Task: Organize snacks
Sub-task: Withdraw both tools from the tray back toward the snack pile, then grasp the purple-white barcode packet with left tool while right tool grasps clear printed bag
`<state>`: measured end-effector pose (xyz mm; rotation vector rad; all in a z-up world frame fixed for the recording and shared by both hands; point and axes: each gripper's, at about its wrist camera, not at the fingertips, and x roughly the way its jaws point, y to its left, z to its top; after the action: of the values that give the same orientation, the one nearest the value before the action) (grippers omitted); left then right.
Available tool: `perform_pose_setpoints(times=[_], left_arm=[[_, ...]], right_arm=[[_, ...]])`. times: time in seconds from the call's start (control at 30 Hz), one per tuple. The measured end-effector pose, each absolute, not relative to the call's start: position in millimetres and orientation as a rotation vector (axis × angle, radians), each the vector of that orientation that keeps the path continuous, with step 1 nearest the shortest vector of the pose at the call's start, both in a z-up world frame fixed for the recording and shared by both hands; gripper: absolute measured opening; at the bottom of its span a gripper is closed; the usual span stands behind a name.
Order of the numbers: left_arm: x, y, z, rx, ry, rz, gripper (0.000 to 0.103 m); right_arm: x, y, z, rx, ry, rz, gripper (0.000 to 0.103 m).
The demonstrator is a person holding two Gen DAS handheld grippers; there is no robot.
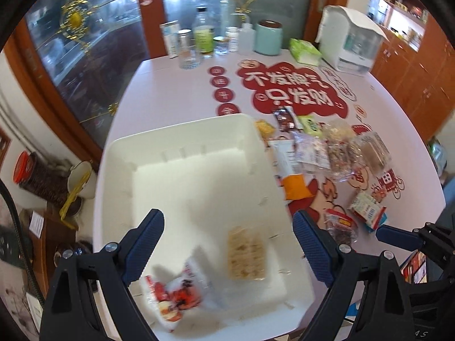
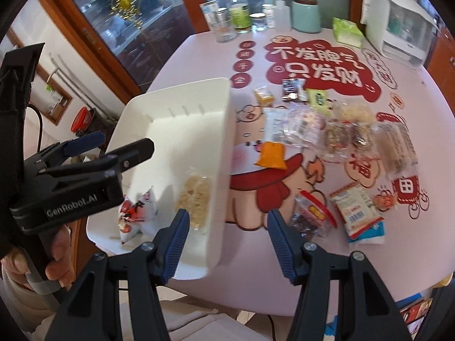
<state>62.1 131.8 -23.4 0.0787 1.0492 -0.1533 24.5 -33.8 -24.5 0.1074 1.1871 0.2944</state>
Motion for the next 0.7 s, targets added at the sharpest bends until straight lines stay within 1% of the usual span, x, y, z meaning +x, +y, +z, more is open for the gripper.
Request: perform_pose_setpoints(times=[0.3, 0.5, 0.6, 0.7], left_arm=[[86.7, 59.3, -32.6, 0.120, 1.075, -0.205, 0.091], [113.0, 14.6, -50.3, 0.140, 1.120, -0.205, 0.091], [129.8, -5.4, -62.8, 0.150, 1.149, -0.193, 0.091], [150.4, -19.7, -76.3, 0.145, 1.179, -0.174, 0.091]], right_arm=[[33.4, -101.0, -24.8, 0.169, 1.183, 0.229, 0.058], [46.0, -152.4, -30.4, 0.238, 1.187, 0.207, 0.058], [55.8, -186.8, -32.3, 0.291, 1.168, 0.191, 0.060], [67.0, -216.4, -33.3, 0.298, 1.138, 0.151, 0.065]])
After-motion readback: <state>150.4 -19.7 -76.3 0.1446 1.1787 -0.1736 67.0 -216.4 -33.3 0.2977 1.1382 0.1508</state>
